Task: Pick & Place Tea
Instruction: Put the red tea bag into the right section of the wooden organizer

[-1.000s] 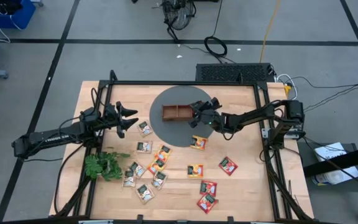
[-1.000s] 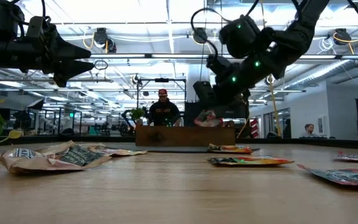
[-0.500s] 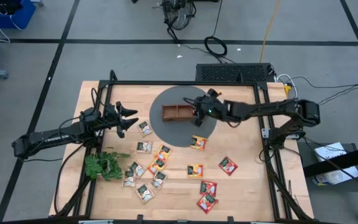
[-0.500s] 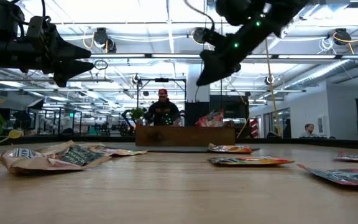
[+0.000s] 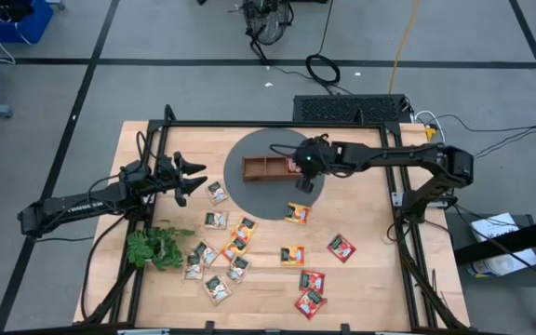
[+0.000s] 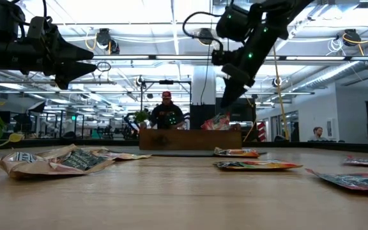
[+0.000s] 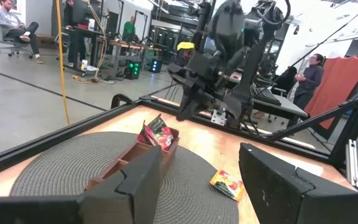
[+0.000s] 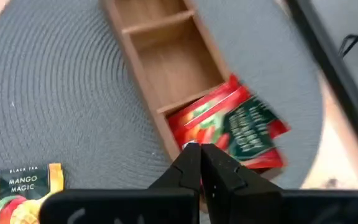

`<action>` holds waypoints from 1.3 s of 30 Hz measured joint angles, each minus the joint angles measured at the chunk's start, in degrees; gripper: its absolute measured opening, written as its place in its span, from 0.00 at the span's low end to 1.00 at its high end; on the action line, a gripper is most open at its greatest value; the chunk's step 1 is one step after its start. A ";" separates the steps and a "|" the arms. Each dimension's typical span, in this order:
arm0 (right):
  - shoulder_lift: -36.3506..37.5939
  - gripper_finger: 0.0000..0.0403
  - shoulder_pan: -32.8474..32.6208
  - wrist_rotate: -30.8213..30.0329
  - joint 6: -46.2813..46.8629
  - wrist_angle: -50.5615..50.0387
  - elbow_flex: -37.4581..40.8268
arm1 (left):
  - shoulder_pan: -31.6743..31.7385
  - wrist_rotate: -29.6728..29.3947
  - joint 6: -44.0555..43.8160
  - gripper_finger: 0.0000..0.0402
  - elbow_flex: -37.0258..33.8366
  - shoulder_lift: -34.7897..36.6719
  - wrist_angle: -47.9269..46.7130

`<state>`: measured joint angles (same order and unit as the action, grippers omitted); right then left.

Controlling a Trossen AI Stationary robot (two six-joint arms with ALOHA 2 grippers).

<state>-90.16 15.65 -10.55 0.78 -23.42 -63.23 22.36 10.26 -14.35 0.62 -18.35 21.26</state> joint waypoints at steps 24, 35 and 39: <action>-8.11 0.00 -1.12 -4.71 0.04 2.04 0.27 | 0.01 -0.02 0.00 0.53 0.00 0.00 0.00; -6.20 0.00 -2.58 -10.28 0.56 0.67 0.25 | 0.01 -0.02 0.00 0.53 0.00 0.00 0.02; -1.44 0.00 -5.49 -4.99 8.76 -5.37 0.23 | 0.01 -0.02 0.00 0.53 0.00 0.00 0.01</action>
<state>-91.60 10.16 -15.53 9.54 -28.79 -63.00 22.37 10.24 -14.35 0.62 -18.35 21.26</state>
